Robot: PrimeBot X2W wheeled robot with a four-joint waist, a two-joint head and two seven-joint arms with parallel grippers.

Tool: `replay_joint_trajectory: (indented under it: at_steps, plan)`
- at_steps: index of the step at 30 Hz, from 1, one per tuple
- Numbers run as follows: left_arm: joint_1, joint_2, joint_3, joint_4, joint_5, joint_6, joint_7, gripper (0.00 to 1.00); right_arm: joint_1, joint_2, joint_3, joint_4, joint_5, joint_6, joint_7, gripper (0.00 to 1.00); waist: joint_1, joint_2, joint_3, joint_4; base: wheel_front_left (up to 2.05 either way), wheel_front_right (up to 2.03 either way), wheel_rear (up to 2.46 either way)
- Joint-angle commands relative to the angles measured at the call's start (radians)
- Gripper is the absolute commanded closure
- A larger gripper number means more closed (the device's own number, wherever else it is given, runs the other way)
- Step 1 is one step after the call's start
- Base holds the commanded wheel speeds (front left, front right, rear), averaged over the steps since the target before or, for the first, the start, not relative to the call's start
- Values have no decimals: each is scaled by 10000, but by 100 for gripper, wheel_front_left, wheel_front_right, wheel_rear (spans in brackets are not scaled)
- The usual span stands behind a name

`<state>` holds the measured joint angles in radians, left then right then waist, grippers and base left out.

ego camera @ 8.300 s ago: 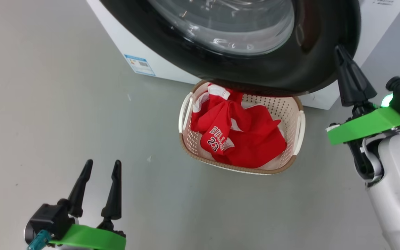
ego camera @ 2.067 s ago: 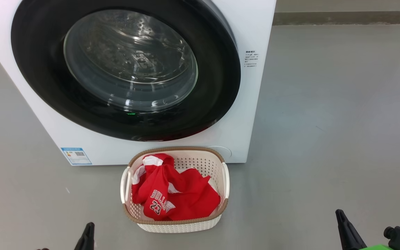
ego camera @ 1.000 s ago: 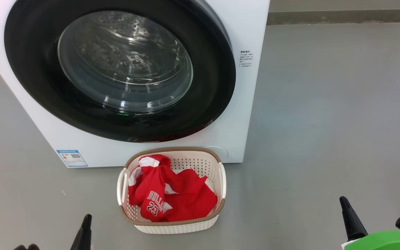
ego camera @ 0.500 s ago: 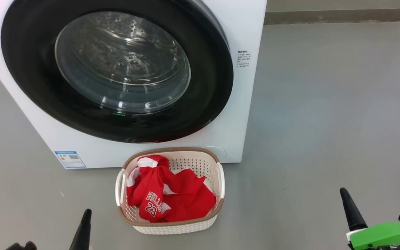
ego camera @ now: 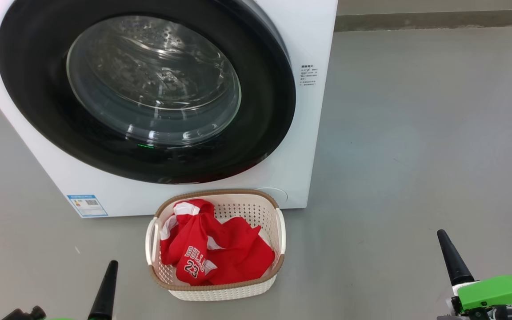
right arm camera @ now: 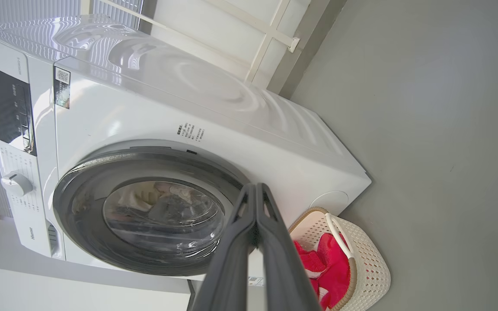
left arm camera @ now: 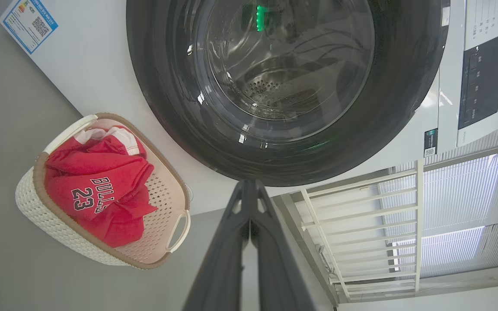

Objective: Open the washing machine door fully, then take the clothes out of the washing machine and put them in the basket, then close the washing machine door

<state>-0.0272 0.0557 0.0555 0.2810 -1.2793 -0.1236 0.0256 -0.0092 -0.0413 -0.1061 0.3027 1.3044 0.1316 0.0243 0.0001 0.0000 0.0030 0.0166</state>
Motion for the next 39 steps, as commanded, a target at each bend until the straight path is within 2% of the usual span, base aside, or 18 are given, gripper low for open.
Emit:
replay_joint_trajectory:
  at_steps: [1,29,39]
  plan:
    - [-444,98,320,-284,-328,-56,106,100,-485,-101,111,-323,332,-1,95,100,0,0,0,-10,0,0,0]
    - [-805,-54,585,-361,-3266,-71,874,100,-984,-89,-80,-577,3016,-9,887,100,0,0,1,-164,0,0,0]
    - [-808,-55,587,-361,-3290,-71,879,100,-988,-89,-81,-579,3039,-9,893,100,0,0,1,-166,0,0,0]
